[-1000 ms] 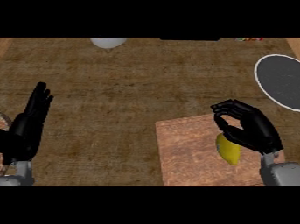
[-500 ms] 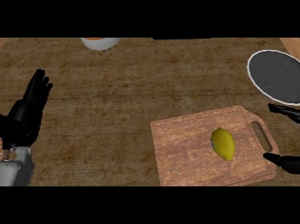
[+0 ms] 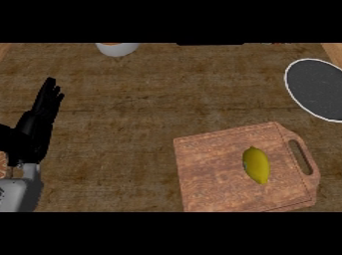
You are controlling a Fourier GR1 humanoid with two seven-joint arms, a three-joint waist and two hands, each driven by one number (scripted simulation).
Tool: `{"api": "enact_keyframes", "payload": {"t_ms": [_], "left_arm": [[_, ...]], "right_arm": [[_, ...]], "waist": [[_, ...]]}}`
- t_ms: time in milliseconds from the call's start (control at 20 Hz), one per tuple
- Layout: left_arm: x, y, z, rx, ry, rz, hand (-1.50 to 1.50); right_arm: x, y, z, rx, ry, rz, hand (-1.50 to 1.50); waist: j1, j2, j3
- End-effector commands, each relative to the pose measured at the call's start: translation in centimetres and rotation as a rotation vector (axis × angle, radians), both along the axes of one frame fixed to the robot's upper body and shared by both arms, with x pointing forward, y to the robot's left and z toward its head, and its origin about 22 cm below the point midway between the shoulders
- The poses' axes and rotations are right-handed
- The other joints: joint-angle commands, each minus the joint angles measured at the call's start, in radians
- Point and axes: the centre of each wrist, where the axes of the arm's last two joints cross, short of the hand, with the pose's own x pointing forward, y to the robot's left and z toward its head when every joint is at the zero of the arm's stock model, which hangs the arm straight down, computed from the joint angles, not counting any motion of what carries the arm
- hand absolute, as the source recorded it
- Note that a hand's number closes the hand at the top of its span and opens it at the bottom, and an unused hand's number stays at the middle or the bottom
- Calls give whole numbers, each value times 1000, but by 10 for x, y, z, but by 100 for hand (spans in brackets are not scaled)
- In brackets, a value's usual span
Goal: Pick the lemon from the cutting board and place it in the pan
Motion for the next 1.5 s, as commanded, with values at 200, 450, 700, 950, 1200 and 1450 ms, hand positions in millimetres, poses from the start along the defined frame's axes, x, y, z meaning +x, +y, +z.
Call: {"api": "enact_keyframes", "payload": {"t_ms": [200,450,700,950,1200,1450], "left_arm": [[6,-5,11,-7,-4,-18,0],[12,3,13,4,11,-29,0],[0,-7,-4,19,-4,-36,0],[13,-1,18,16,-7,-17,0],[16,-11,3,-22,-11,-18,0],[10,-13,-11,-10,-17,-30,0]], "right_arm": [[6,42,66,-152,-24,-3,-150],[29,81,57,-154,-19,10,-150],[21,111,52,-102,94,115,-150],[1,137,40,-138,97,133,-150],[4,156,20,-209,167,77,-150],[20,130,12,-229,167,-4,-150]], "waist": [[13,0,1],[22,4,1],[20,2,1],[13,2,2],[15,3,1],[16,4,2]]}}
